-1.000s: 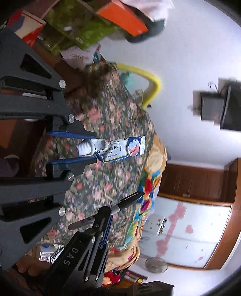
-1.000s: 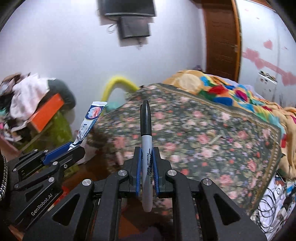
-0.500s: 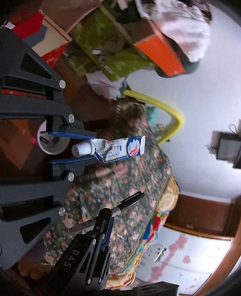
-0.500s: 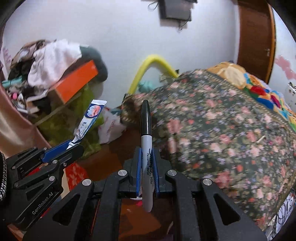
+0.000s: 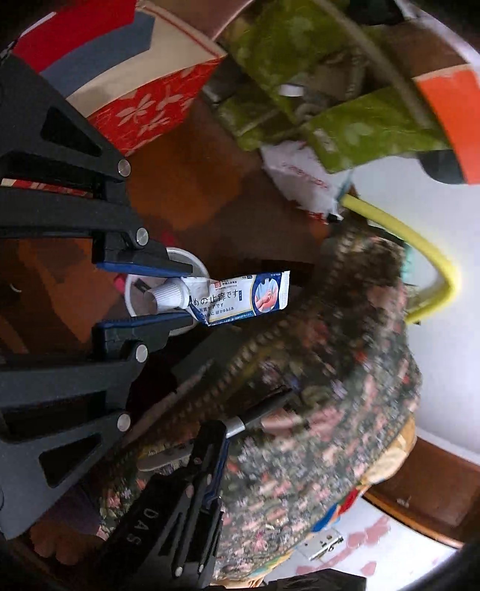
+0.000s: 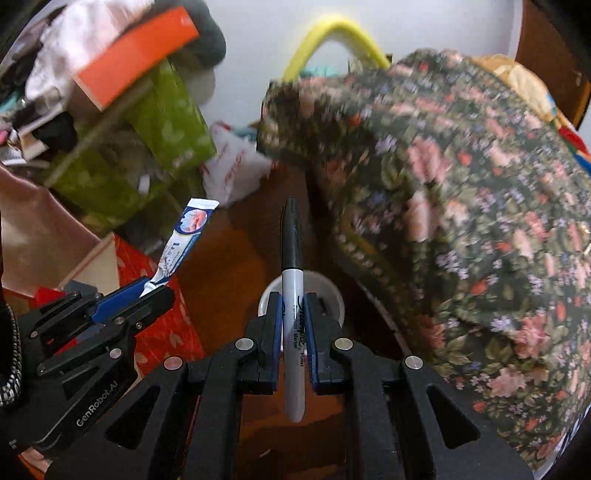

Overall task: Collect trash
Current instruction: 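Carry the toothpaste tube over the wastebasket and open the left gripper while the right gripper drops the marker, then move both tools back over the items on the bed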

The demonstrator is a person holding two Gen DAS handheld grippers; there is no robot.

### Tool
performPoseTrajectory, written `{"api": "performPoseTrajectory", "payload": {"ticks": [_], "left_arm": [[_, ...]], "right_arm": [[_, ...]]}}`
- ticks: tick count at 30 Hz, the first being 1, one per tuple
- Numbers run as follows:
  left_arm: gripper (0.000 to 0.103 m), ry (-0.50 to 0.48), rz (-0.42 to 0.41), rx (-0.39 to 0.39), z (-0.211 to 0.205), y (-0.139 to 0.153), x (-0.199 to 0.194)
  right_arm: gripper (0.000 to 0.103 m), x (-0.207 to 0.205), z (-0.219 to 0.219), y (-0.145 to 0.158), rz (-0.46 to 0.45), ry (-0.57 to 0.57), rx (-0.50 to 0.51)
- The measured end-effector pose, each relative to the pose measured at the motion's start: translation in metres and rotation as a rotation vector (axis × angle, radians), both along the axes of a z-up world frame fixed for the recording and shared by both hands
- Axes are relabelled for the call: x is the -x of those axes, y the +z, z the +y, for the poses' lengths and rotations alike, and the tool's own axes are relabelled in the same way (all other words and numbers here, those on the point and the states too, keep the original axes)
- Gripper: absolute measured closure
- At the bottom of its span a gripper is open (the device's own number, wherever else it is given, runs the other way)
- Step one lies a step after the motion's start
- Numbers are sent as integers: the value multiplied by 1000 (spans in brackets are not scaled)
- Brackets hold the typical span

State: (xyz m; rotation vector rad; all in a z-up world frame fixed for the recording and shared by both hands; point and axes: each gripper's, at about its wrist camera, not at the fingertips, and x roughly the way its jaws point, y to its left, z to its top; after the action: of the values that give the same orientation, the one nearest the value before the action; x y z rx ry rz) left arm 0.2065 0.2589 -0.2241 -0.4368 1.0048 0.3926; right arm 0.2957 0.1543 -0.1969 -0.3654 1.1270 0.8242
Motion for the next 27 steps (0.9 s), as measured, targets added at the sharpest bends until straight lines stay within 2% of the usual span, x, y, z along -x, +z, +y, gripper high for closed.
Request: {"api": "performPoseTrajectory", "payload": {"ticks": [3,9,11,12,13,15,17,18,19,23,27], "left_arm": [[85,10,37,24,6,-19,-4],[85,12,66,61,15,-35,-15],[85,15,71,68,16,-38,-21],[85,13,71,71,17,-39,-24],[85,11,70,73,17,-39,-27],[85,7,64,81,17,-40,-33],[78,5,73,79,17,-42,-42],[69,6,85,77,16,-44,-45],[68,11,91,74,16,-45,-47],[67,10,94,67,12,-41,-51],[67,0,65,24,4,-20,-43]], "right_arm": [[92,-9,10,-17,38,7,23],[91,-27,30,-35,94,17,36],[75,-34,34,-39,124,17,35],[70,-36,34,-39,129,14,33],[65,-37,34,-39,123,11,31],[65,-37,33,-36,92,15,37],[65,-37,30,-32,58,24,49],[65,-37,29,-30,38,24,53],[65,-36,26,-27,21,23,55],[65,-39,15,-19,-11,19,60],[65,-38,2,-6,-39,9,50]]}}
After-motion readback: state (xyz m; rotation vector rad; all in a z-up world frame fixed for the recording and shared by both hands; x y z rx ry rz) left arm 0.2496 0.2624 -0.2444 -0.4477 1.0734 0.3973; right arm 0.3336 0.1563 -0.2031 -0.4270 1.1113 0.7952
